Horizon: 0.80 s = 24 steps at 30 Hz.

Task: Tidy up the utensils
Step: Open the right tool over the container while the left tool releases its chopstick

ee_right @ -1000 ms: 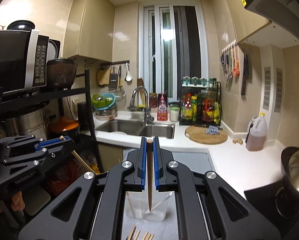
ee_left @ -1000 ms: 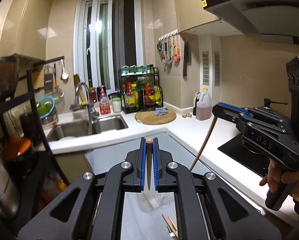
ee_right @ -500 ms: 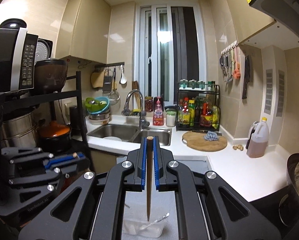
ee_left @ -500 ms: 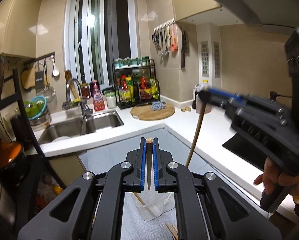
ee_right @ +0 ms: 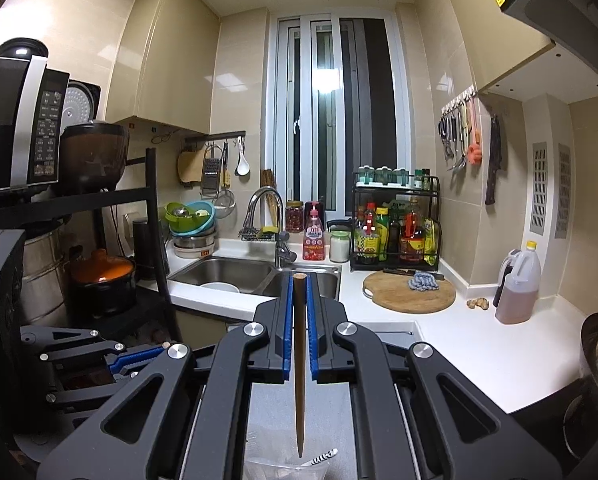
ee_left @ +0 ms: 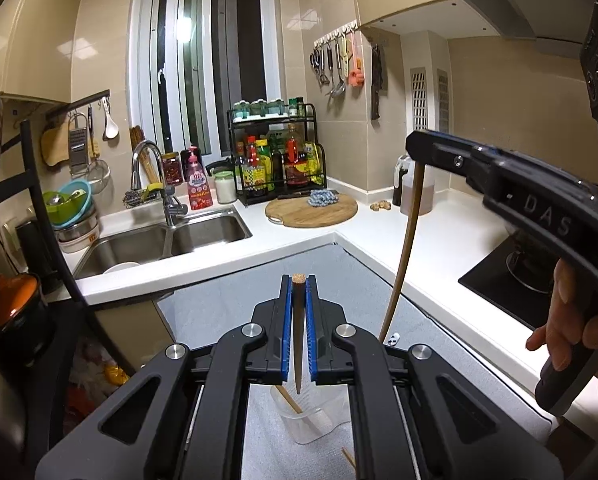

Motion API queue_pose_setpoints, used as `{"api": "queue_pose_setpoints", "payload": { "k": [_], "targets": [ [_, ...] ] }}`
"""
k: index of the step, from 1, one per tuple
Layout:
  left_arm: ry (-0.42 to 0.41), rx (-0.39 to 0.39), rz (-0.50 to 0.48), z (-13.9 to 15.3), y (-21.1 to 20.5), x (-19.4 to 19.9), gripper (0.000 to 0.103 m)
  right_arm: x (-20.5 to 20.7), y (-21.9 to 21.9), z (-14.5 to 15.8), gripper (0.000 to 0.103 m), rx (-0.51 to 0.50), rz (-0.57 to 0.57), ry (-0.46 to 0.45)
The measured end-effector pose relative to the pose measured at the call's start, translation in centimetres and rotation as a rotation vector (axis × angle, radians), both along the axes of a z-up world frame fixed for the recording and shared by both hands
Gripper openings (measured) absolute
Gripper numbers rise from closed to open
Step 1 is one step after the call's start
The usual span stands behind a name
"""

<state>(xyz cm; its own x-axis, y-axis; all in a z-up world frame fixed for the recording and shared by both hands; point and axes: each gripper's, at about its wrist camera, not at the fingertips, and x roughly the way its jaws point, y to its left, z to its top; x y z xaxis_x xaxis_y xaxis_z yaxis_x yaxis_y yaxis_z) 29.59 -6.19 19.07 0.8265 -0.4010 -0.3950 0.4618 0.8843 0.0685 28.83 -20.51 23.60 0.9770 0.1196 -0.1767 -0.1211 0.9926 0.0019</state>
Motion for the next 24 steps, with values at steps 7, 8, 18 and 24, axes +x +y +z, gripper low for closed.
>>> {"api": "queue_pose_setpoints", "payload": {
  "k": [7,8,18,24],
  "targets": [
    [0.034,-0.006,0.008,-1.8,-0.1,1.0,0.006,1.4,-0.6,-2.9,0.007,0.000,-0.022,0.063],
    [0.038,-0.008,0.010,-2.0,-0.1,1.1,0.006,1.6,-0.7,-3.3,0.007,0.001,-0.028,0.072],
    [0.069,0.005,0.047,-4.9,-0.2,2.0,0.008,2.1,-2.0,-7.6,0.009,0.042,-0.056,0.167],
    [0.022,-0.004,0.158,-5.2,0.6,1.1,0.090,0.7,-2.5,-8.7,0.071,0.061,-0.100,0.168]
  ]
}}
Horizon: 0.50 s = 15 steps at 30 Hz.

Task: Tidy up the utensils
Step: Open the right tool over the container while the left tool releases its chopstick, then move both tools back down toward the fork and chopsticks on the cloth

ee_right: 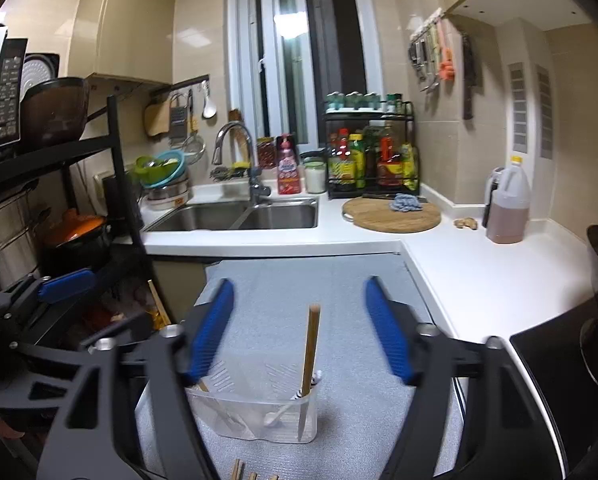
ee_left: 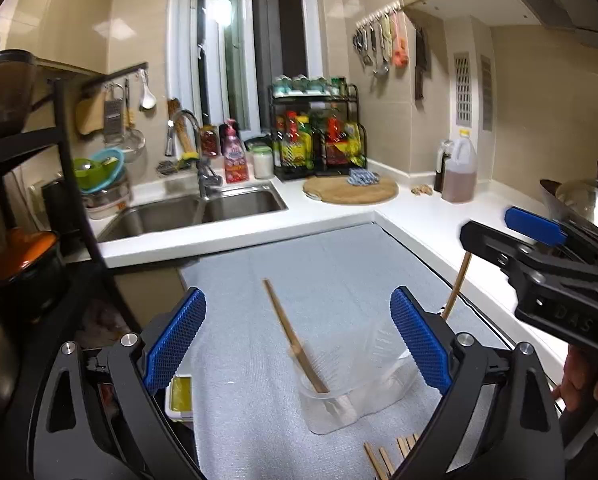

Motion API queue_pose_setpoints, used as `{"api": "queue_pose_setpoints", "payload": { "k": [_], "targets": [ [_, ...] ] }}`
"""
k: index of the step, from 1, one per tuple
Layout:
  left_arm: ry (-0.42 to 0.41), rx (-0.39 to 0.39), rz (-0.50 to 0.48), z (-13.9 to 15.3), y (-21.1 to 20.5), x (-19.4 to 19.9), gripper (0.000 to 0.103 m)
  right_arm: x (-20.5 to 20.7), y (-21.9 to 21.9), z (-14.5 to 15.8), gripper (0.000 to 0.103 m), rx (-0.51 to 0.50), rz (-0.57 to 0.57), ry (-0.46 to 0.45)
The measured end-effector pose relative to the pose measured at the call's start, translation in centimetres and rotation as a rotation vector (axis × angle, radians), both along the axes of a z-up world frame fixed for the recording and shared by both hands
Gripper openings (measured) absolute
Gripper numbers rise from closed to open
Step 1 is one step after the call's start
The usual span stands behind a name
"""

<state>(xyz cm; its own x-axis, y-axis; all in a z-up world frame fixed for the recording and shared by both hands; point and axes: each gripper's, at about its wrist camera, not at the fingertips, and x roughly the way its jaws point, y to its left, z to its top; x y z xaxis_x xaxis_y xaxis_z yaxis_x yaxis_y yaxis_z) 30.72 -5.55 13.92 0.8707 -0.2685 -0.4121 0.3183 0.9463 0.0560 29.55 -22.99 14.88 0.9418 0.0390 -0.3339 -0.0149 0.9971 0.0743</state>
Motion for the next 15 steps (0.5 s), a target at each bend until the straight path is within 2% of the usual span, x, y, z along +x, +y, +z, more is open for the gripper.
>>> {"api": "queue_pose_setpoints", "payload": {
  "k": [7,15],
  "targets": [
    [0.036,-0.002,0.021,-0.9,0.6,-2.2,0.090,-3.4,-0.5,-1.0,0.081,0.032,-0.018,0.016],
    [0.022,-0.027,0.045,-1.0,1.4,-8.9,0.090,-10.7,0.0,-2.2,0.091,0.049,-0.004,0.016]
  ]
}}
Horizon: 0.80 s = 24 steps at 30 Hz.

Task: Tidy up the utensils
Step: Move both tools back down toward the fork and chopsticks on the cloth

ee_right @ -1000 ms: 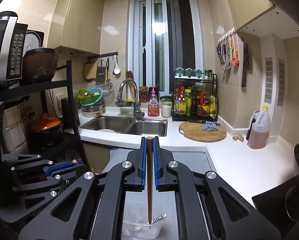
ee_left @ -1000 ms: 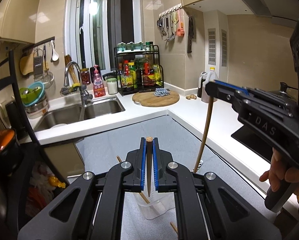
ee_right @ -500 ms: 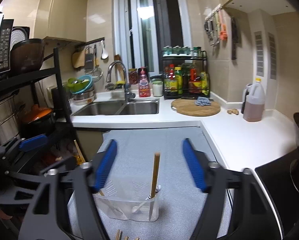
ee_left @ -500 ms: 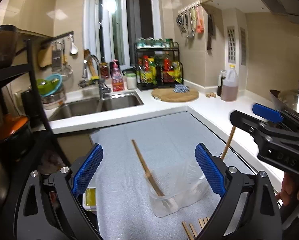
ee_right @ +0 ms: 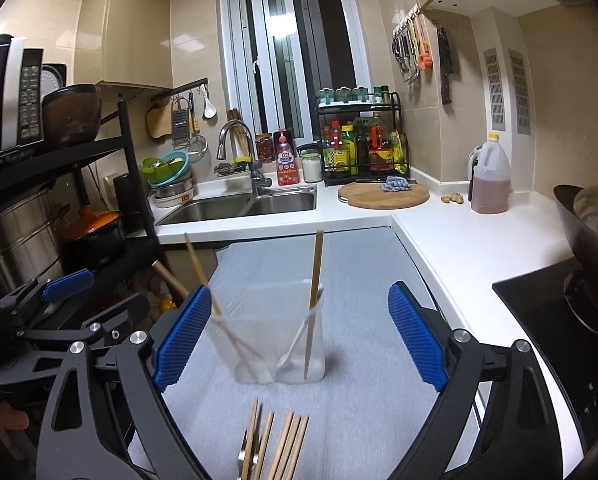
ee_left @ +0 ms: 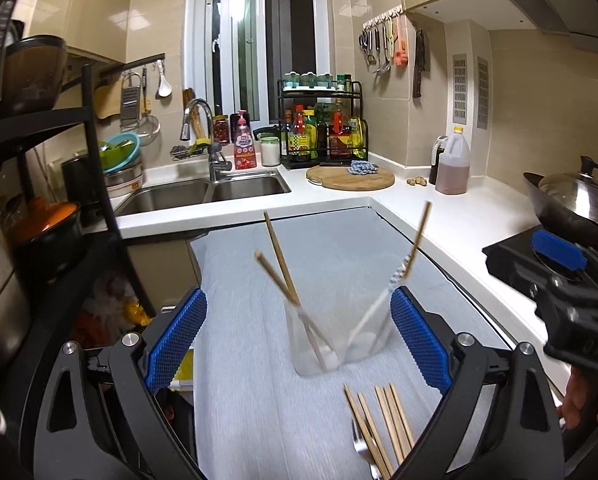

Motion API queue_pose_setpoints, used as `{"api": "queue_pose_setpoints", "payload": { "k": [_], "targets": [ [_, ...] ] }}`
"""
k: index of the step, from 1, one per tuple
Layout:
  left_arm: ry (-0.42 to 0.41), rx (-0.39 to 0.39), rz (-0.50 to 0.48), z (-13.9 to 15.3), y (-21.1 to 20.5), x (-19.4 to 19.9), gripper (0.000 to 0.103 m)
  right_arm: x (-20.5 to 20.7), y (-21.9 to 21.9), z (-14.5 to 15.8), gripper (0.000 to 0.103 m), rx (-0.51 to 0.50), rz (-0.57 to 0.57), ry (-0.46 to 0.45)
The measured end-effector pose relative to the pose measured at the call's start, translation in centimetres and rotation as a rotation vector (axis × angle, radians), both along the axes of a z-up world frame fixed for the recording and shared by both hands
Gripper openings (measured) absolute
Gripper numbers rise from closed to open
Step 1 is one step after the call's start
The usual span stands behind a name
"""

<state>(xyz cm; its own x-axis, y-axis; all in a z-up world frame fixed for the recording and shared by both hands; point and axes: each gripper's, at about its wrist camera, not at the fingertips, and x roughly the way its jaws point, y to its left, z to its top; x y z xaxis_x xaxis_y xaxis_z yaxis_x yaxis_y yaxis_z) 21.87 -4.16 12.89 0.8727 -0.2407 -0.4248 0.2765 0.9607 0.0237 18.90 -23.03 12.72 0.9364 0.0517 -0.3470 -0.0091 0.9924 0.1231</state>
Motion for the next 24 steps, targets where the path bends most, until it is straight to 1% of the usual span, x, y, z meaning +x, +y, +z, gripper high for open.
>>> {"api": "queue_pose_setpoints", "payload": {
  "k": [6,12,16,19,24],
  "targets": [
    [0.008,-0.007,0.004,-2.0,0.4,-5.0,0.091,-6.2,1.1,-2.9,0.092,-0.040,-0.009,0.010],
    [0.033,-0.030,0.005,-4.5,0.8,-9.0,0.091,-10.8,1.9,-5.1,0.092,-0.065,-0.010,0.016],
    [0.057,-0.043,0.012,-6.1,1.1,-11.1,0.091,-13.2,2.3,-6.5,0.092,-0.065,-0.011,0.017],
    [0.053,-0.033,0.026,-7.0,1.3,-12.7,0.090,-14.7,2.5,-7.7,0.092,-0.055,-0.008,0.023],
    [0.058,-0.045,0.047,-9.1,2.0,-14.9,0.091,-16.5,3.0,-10.0,0.092,-0.070,0.009,0.050]
  ]
}}
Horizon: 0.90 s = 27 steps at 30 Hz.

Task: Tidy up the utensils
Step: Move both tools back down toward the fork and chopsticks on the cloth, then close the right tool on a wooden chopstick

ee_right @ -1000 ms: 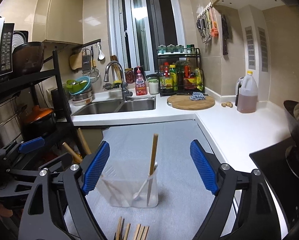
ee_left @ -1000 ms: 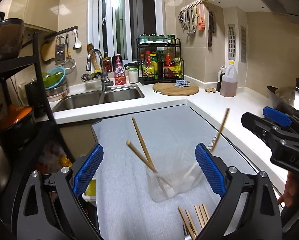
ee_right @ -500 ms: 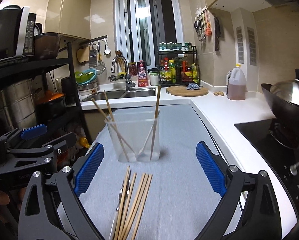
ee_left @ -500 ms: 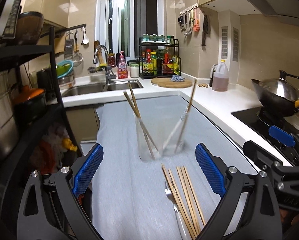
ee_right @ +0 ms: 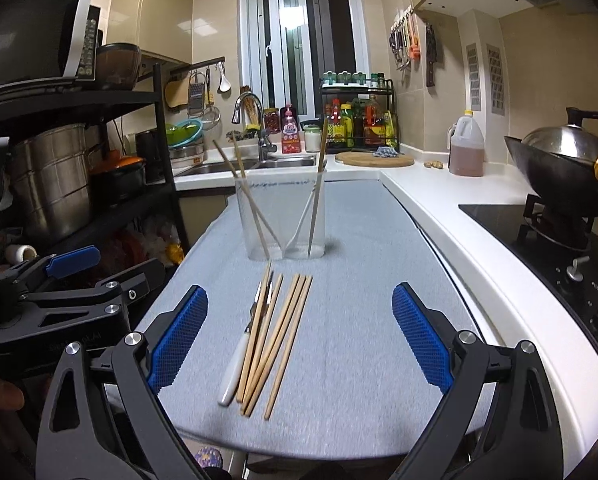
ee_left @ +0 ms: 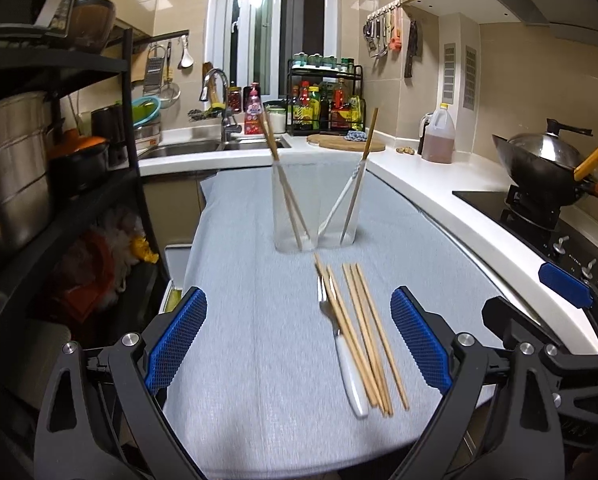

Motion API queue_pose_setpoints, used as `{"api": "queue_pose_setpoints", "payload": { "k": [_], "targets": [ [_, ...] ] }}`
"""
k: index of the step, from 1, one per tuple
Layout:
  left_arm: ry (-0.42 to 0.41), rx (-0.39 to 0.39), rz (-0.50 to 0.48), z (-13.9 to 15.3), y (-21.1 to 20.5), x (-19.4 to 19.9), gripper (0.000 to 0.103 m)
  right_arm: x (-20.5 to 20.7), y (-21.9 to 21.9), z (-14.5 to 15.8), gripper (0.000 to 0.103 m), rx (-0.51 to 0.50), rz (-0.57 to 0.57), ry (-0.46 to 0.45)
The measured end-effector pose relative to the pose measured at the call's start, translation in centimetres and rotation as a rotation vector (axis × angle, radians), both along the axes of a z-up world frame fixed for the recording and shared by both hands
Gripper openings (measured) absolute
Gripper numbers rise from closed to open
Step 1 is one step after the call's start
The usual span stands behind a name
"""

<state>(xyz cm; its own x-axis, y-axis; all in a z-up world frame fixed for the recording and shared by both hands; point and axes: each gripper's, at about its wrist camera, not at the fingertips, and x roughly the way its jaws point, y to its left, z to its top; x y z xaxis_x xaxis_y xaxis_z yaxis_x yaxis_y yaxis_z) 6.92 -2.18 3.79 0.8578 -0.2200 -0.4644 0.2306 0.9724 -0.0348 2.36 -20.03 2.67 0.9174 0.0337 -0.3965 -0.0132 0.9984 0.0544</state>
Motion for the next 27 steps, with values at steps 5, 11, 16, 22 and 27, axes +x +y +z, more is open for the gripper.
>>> {"api": "queue_pose_setpoints", "payload": {
  "k": [5,11,16,22,27],
  "targets": [
    [0.032,-0.016,0.031,-2.6,0.5,-1.2,0.090,-0.8,0.0,-1.9,0.092,-0.017,0.009,0.032],
    [0.057,-0.010,0.050,-5.0,0.4,-1.5,0.090,-0.7,0.1,-4.2,0.092,-0.045,0.005,0.067],
    [0.078,-0.001,0.051,-6.1,0.4,-1.3,0.090,-0.2,0.1,-5.2,0.092,-0.051,-0.001,0.086],
    [0.085,0.003,0.064,-6.8,1.0,-0.8,0.090,0.8,0.3,-6.7,0.091,-0.055,-0.018,0.110],
    [0.095,0.009,0.068,-7.3,1.2,-0.3,0.090,1.8,0.8,-8.2,0.074,-0.045,0.008,0.149]
  ]
}}
